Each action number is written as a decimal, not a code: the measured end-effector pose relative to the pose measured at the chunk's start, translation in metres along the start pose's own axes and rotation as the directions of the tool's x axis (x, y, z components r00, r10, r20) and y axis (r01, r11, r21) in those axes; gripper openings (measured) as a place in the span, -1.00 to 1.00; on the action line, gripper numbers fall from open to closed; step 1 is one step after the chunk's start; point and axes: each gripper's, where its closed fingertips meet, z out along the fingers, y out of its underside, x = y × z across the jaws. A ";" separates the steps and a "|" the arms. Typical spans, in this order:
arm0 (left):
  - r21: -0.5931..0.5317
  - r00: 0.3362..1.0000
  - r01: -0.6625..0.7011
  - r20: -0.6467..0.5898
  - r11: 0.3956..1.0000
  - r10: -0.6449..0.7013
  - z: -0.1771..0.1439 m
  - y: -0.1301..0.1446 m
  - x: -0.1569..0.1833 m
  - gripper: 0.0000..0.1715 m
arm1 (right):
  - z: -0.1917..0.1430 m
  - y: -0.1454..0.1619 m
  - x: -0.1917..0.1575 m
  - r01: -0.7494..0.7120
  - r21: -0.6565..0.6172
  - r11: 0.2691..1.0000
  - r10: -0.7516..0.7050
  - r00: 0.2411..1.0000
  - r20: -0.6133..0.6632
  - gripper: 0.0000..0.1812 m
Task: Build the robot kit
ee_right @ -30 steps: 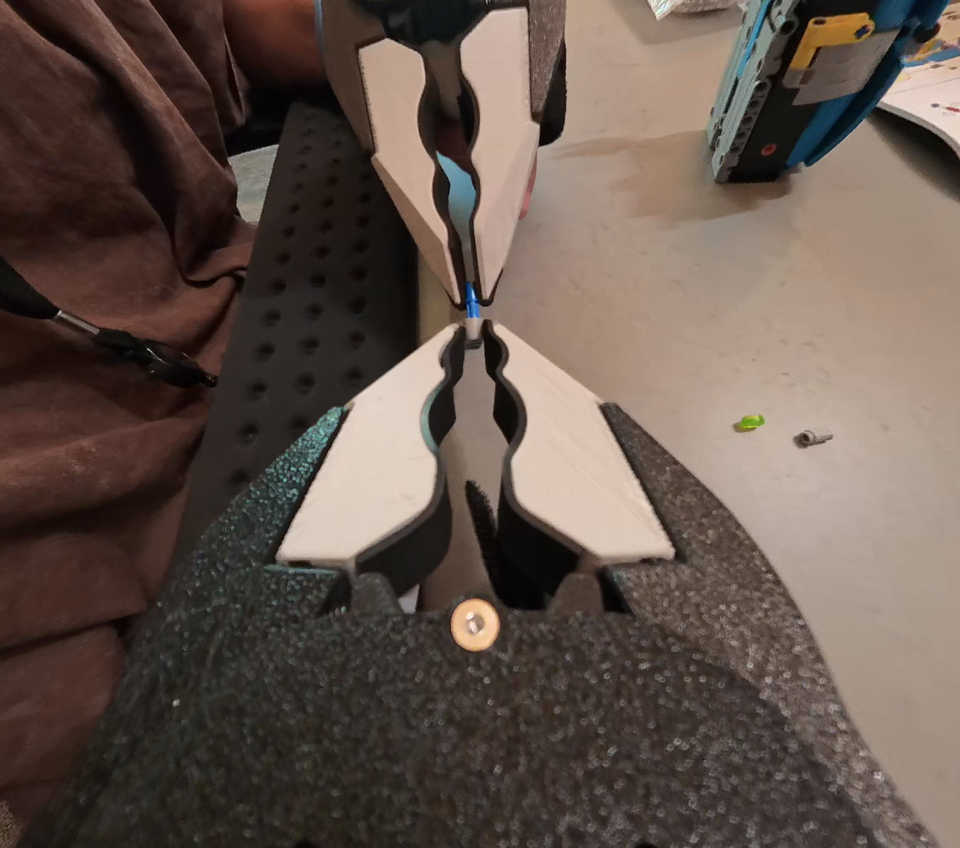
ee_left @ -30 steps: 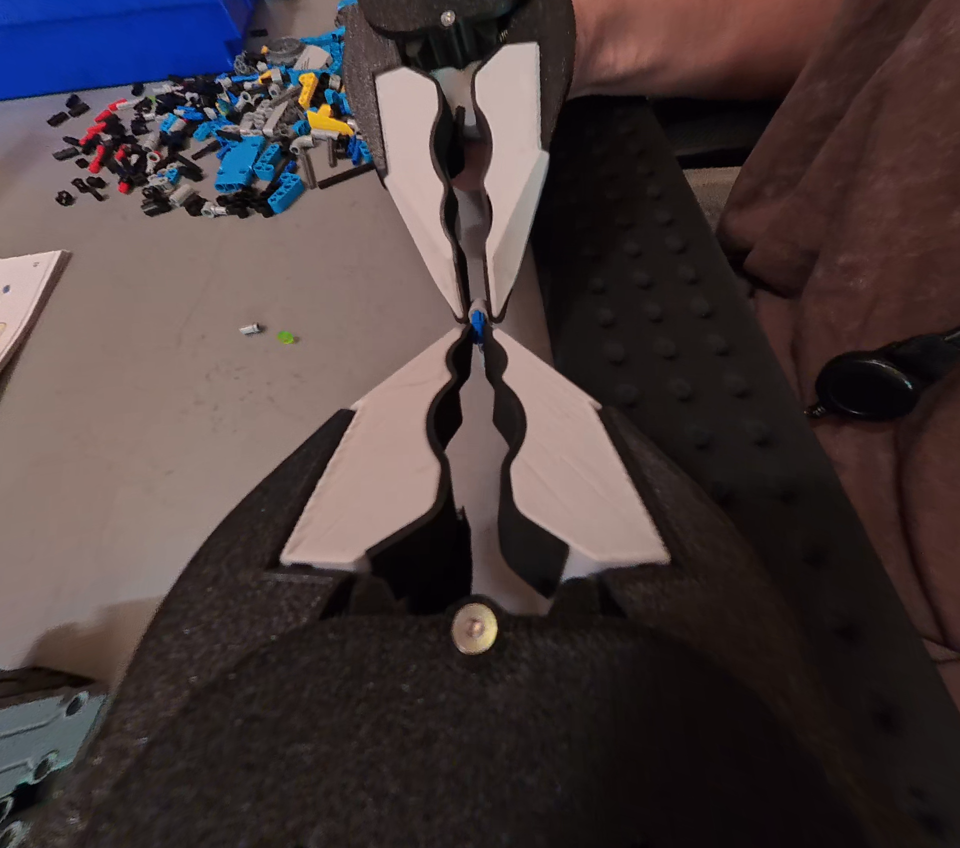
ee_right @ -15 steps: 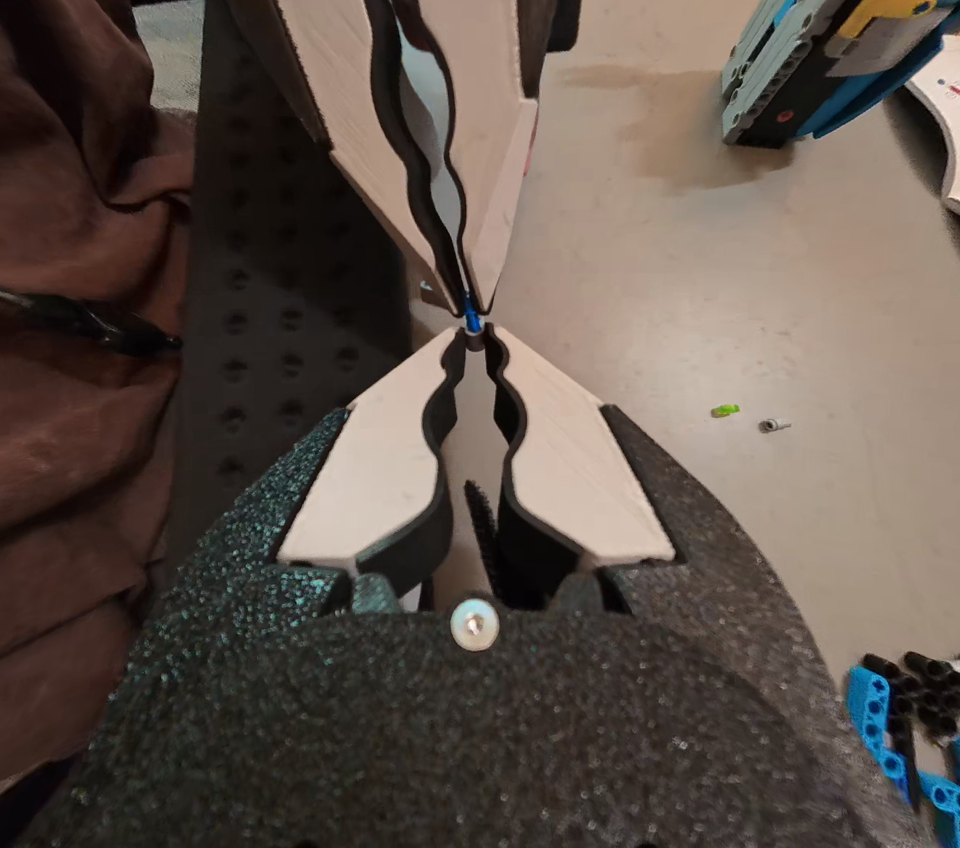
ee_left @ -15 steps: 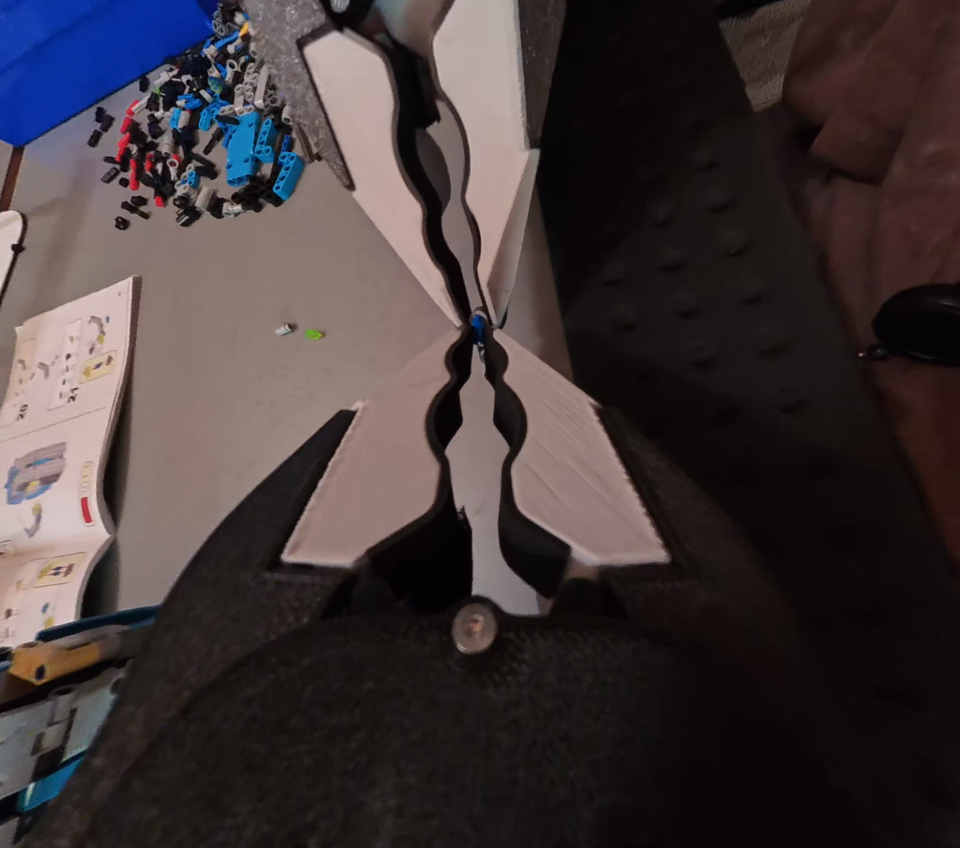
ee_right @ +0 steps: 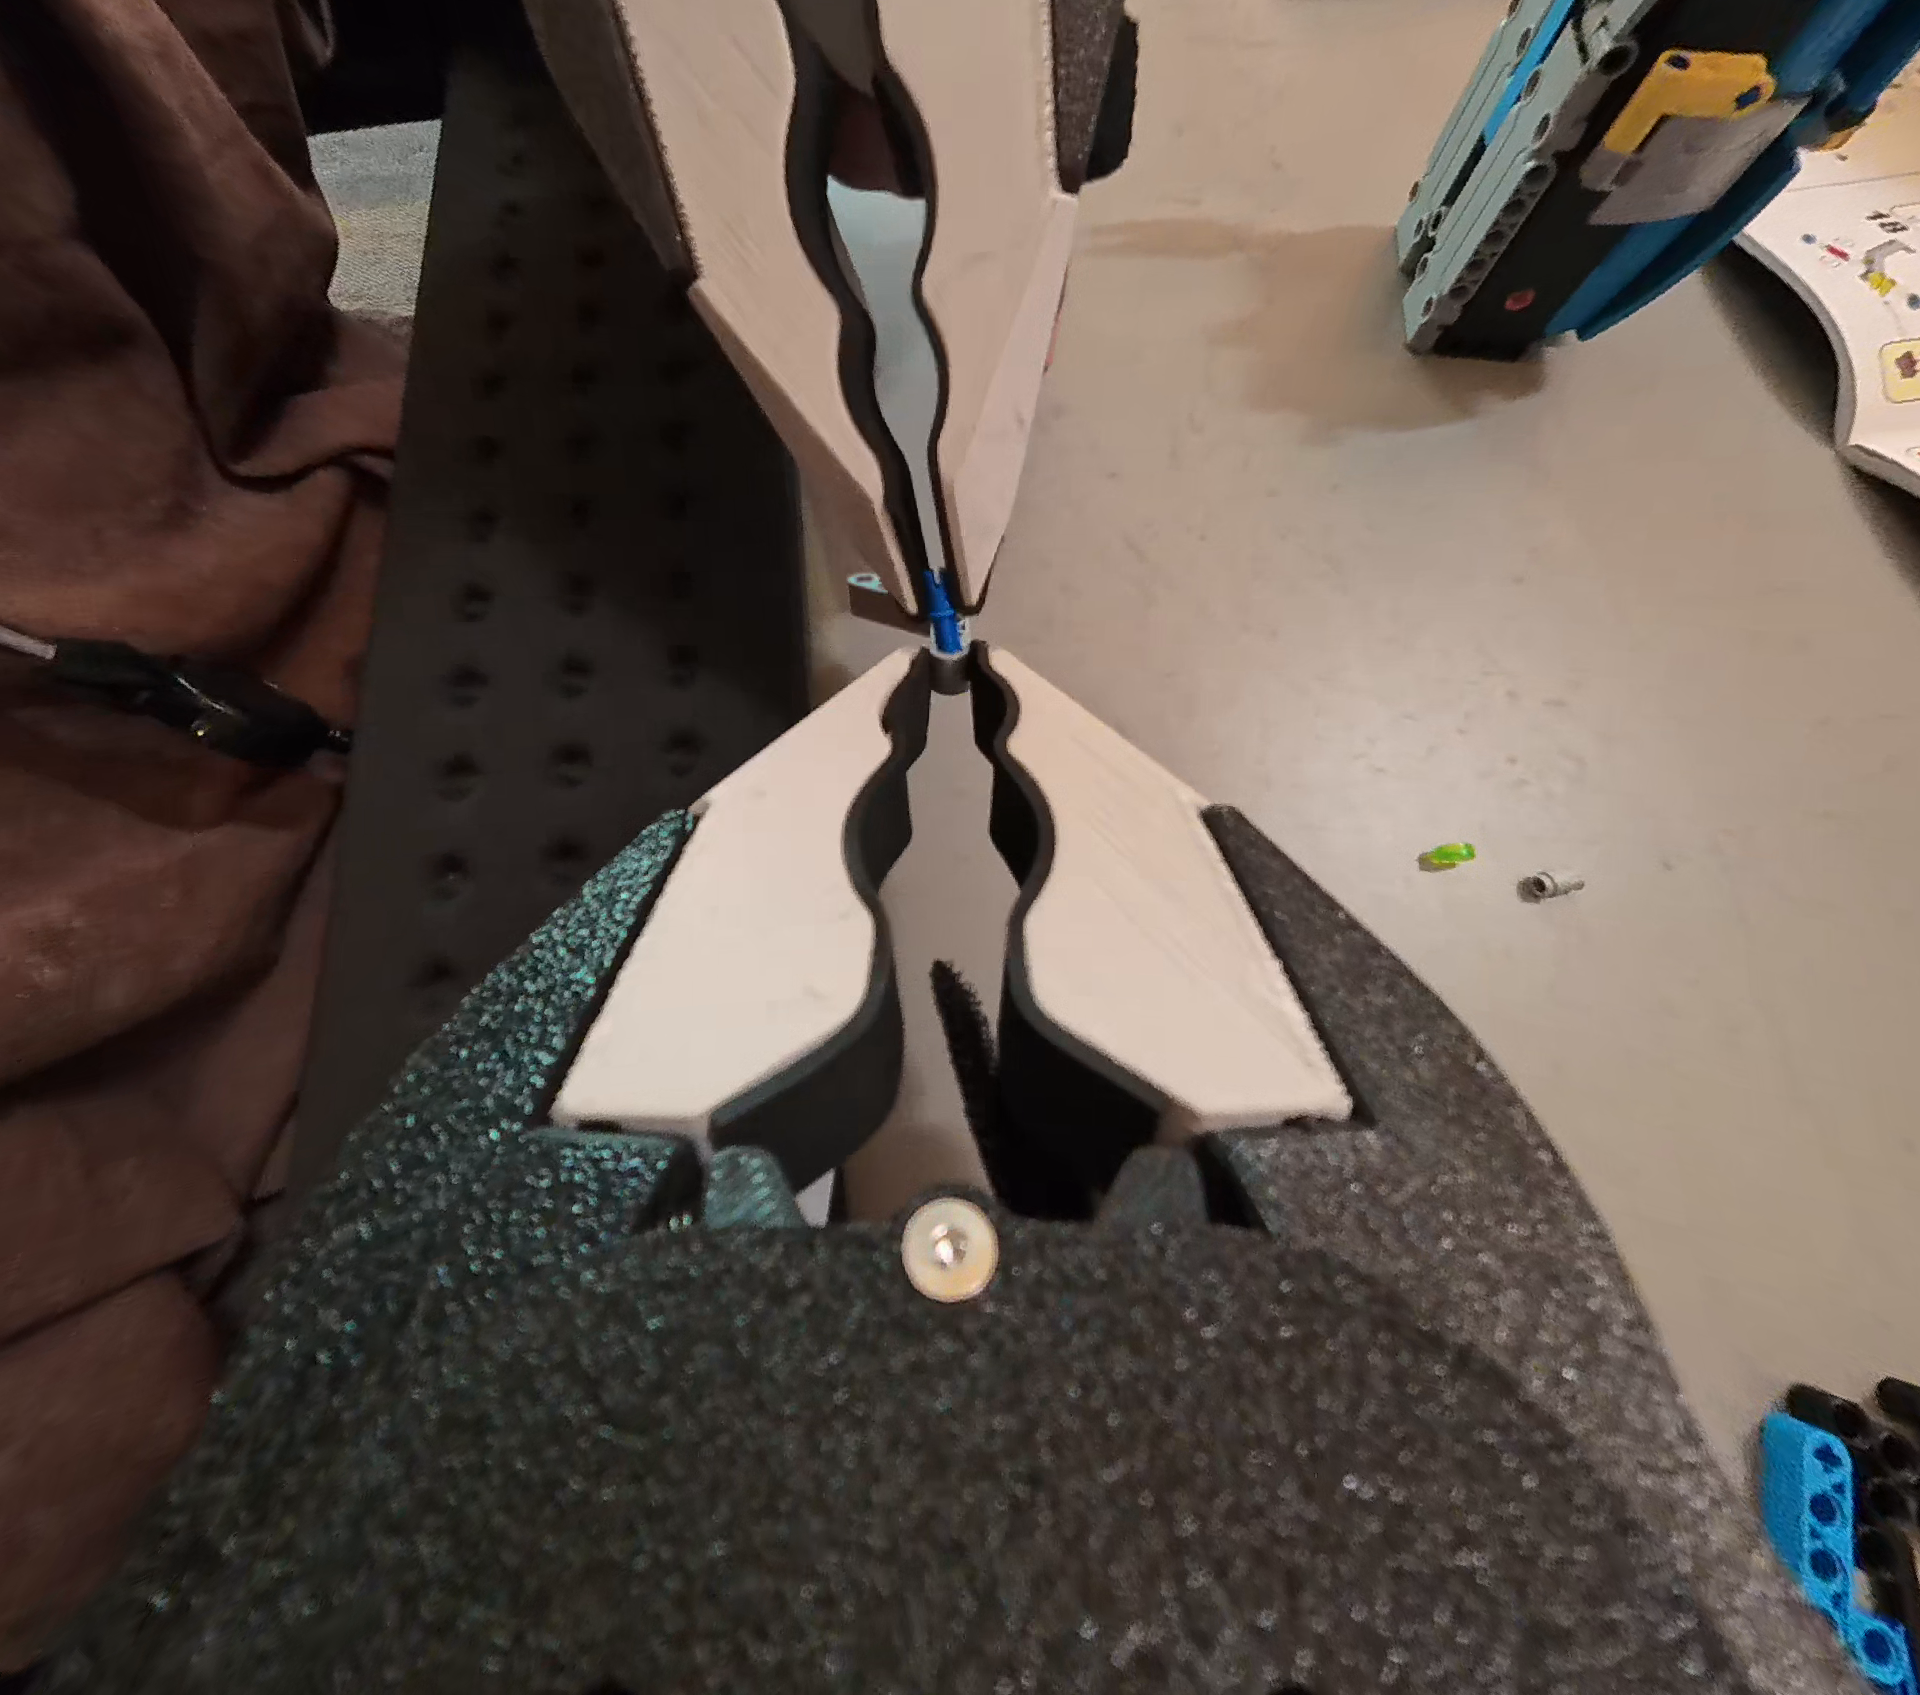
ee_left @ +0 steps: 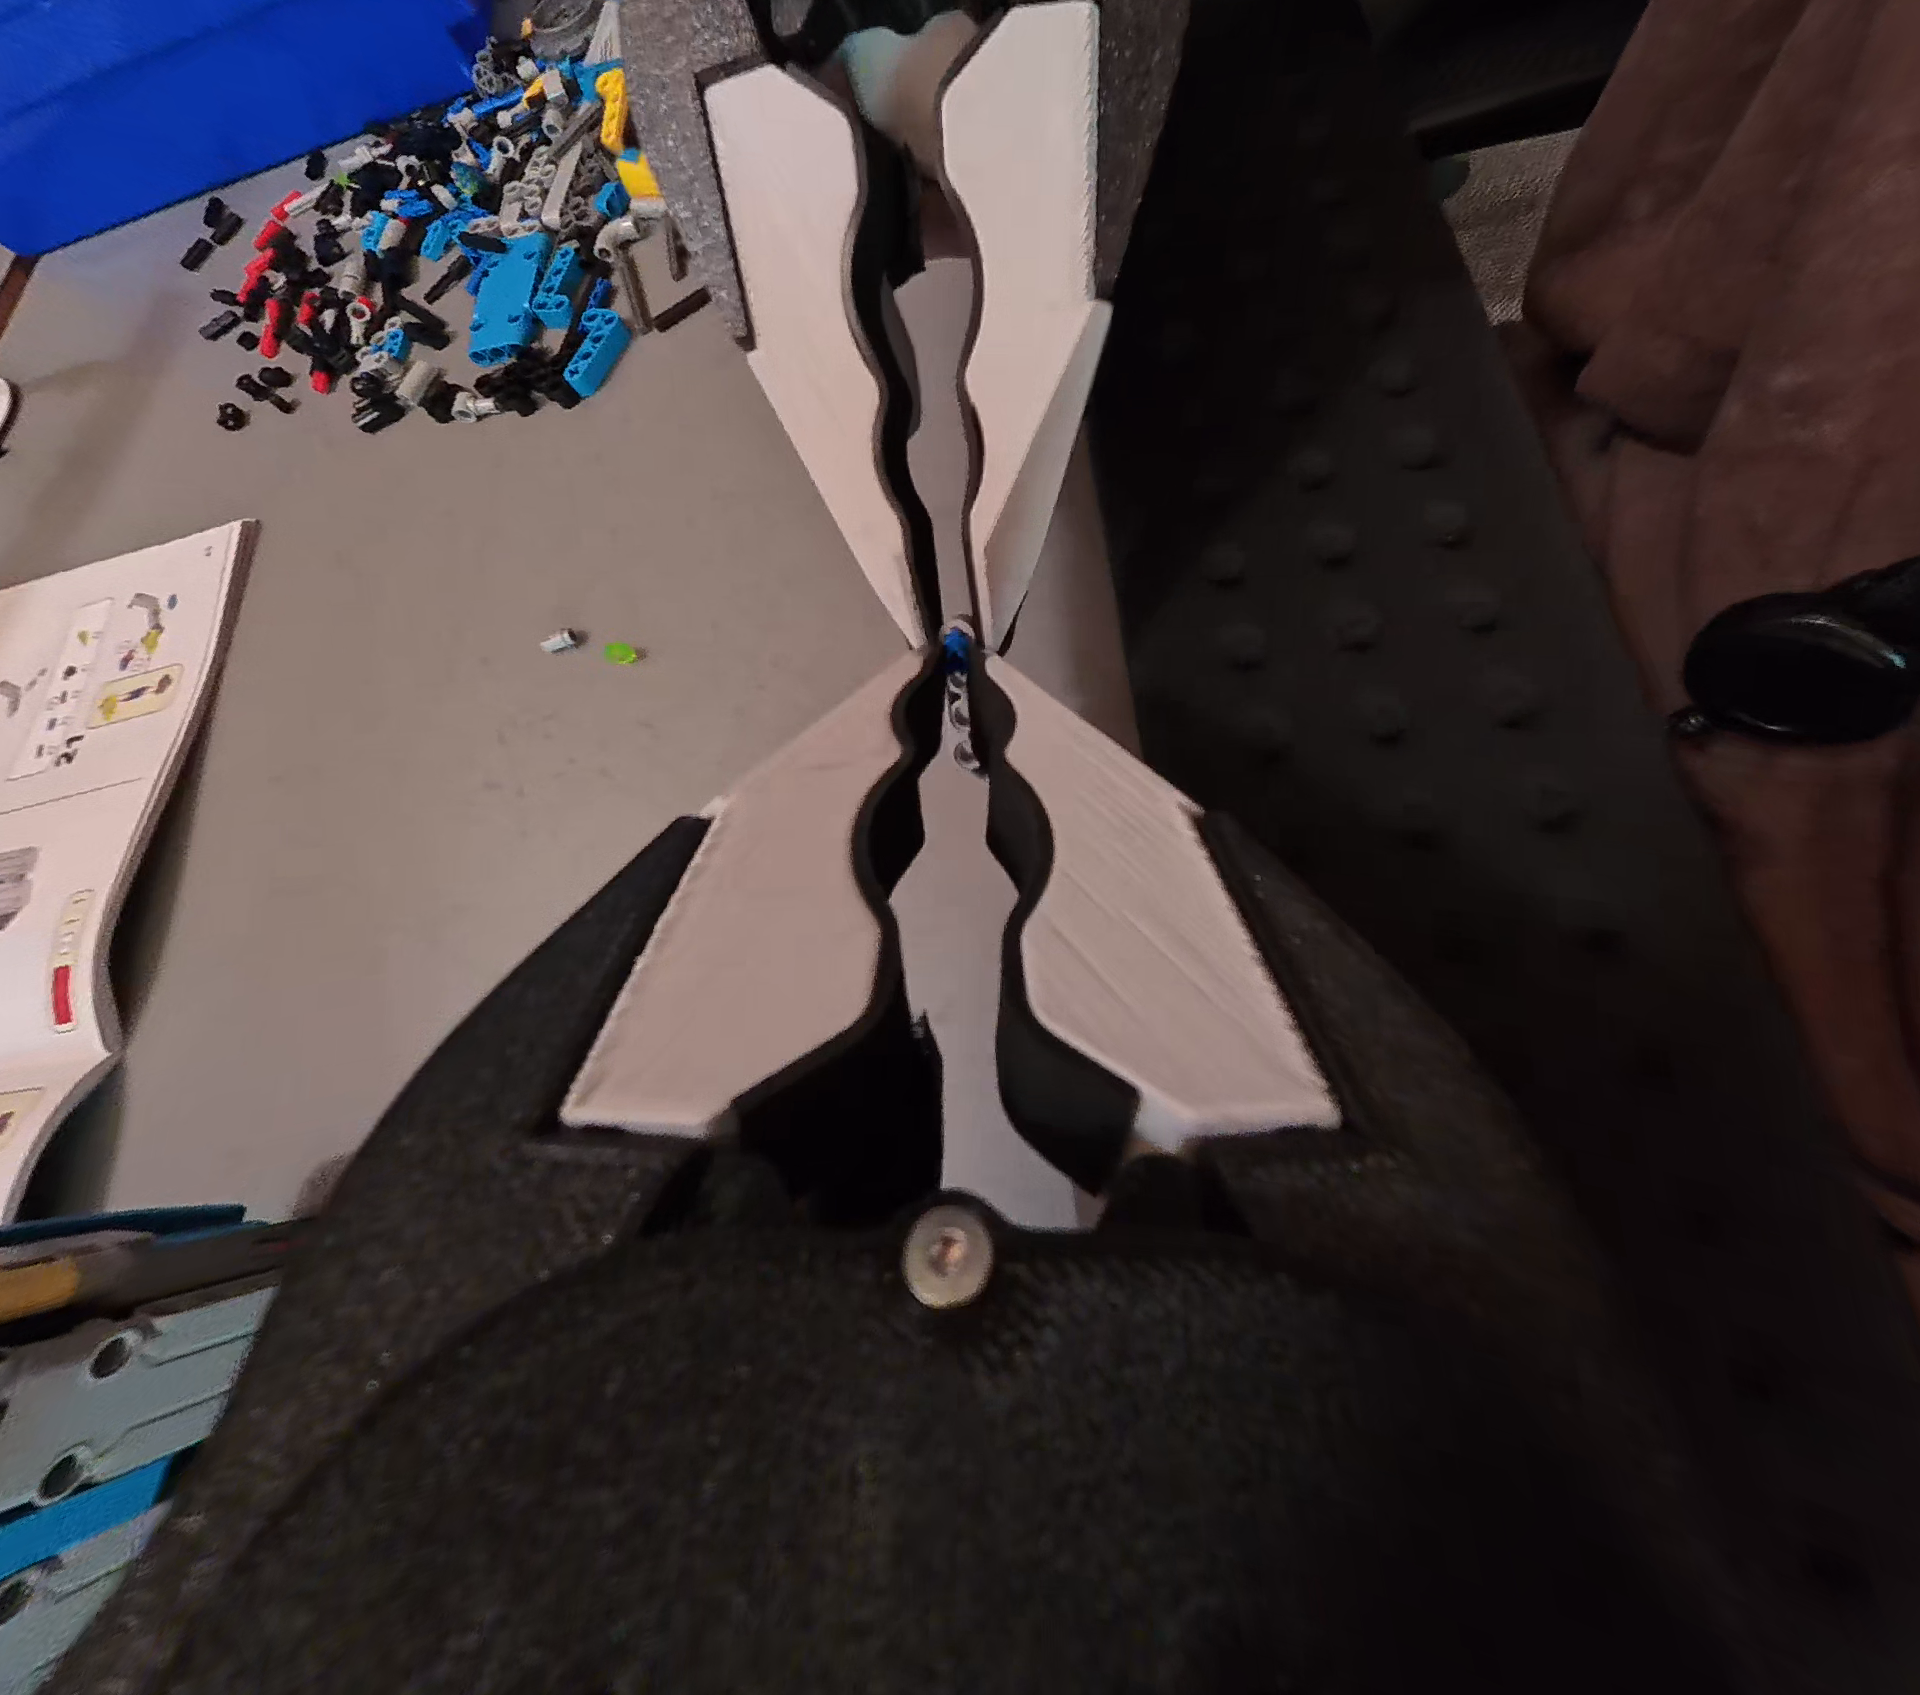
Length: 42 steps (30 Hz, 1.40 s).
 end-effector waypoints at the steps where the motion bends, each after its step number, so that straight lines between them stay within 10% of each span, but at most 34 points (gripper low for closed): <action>1: 0.011 1.000 0.012 -0.009 1.000 -0.012 -0.001 0.000 0.000 -0.96 | 0.000 -0.001 0.000 0.002 0.002 1.000 -0.002 1.000 -0.001 -0.92; 42: 0.133 0.989 0.137 -0.078 0.981 -0.128 0.001 0.008 -0.005 -0.95 | 0.002 0.000 0.005 -0.048 0.058 0.997 0.048 0.999 0.008 -0.93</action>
